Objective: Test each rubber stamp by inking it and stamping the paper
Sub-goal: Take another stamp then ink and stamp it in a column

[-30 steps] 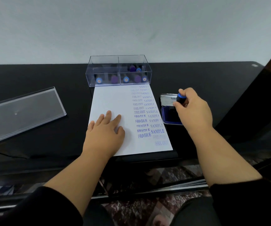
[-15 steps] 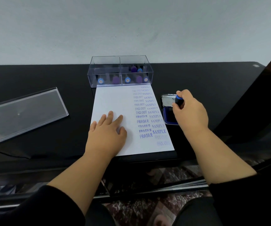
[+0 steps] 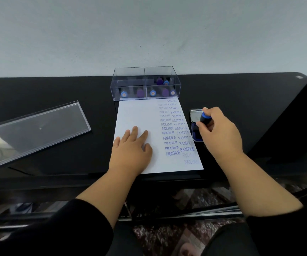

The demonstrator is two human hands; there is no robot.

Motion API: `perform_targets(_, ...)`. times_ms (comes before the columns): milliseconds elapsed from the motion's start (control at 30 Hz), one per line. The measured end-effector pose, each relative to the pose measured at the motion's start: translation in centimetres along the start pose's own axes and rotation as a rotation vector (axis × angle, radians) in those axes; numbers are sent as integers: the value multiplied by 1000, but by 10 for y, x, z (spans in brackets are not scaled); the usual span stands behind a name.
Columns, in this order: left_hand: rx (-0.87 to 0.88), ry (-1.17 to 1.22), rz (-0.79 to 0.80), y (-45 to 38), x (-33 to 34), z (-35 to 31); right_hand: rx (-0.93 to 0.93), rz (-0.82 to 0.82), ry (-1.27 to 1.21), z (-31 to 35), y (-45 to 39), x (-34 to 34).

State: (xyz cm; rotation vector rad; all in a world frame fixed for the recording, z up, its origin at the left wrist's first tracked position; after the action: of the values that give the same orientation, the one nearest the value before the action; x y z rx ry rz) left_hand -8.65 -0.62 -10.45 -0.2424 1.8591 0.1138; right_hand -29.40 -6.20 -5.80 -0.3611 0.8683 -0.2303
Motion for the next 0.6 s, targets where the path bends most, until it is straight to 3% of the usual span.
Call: perform_targets(600,66,-111,105,11,0,4,-151,200,-34,32,53,7)
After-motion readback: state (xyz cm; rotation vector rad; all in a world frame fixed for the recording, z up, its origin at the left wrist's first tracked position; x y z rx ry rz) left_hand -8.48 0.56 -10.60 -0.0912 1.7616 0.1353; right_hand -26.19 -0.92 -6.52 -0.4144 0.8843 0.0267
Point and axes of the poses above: each hand's wrist, its own y-axis away from the middle knuckle, its own x-axis out of the palm, z = x × y, the point moved 3 cm from there along -y, towards the middle knuckle, and after that the axes turned 7 degrees about -z, right-handed, at the moved point
